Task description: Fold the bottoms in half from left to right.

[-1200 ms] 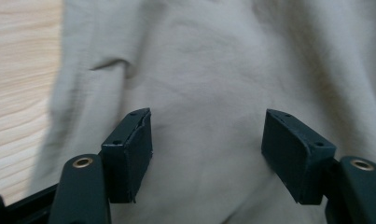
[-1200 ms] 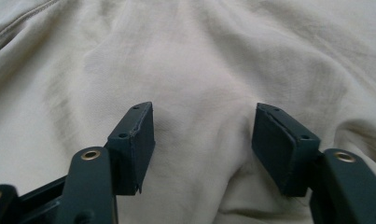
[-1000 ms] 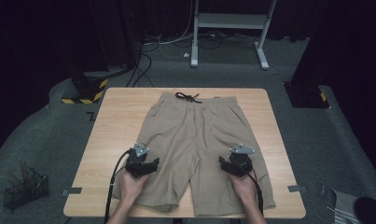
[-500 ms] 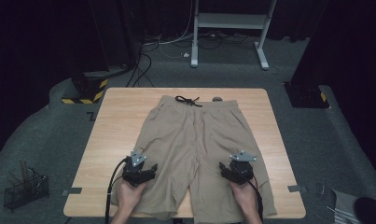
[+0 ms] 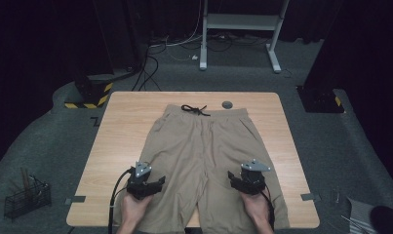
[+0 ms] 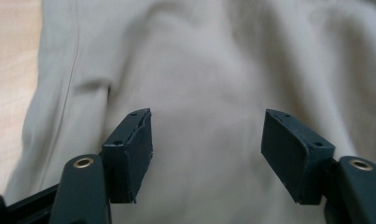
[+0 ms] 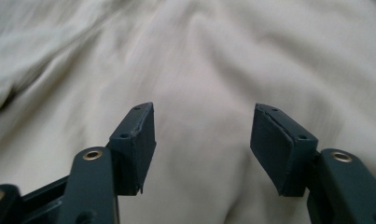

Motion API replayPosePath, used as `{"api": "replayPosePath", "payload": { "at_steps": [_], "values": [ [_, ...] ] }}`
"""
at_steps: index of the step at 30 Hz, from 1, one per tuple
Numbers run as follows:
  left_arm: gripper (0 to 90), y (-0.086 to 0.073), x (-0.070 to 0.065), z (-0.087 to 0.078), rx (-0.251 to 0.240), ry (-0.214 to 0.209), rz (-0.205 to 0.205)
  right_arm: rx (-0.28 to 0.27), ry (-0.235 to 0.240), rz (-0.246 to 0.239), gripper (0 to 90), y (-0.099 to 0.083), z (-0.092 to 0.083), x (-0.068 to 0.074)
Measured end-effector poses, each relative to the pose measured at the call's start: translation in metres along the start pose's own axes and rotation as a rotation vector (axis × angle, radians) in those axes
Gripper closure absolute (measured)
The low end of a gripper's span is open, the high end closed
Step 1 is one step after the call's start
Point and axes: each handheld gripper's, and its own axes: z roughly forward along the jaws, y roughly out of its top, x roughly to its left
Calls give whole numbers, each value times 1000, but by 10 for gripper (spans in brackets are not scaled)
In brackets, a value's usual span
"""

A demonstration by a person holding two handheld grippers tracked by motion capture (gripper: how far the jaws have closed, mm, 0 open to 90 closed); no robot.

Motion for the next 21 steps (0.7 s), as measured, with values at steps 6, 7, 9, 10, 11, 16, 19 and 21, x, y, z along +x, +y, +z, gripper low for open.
{"api": "replayPosePath", "payload": {
  "at_steps": [6,7,9,10,11,16,19,21],
  "values": [
    [350,26,3,21,0,27,27,34,-33,0,444,16,27,-10],
    [351,31,6,31,10,40,29,36,-40,-3,446,16,31,-10],
    [351,31,9,41,27,53,27,33,-54,-23,444,15,35,-9],
    [352,28,9,45,31,58,26,32,-49,-33,440,15,35,-9],
    [343,28,9,45,31,58,26,32,-49,-33,440,15,35,-9],
    [344,19,6,42,-16,75,38,37,-41,-36,412,14,34,-7],
    [337,17,7,41,-17,77,38,37,-42,-34,410,11,31,-6],
    [329,14,5,38,-16,84,35,34,-41,-33,408,9,29,-4]
  ]
}}
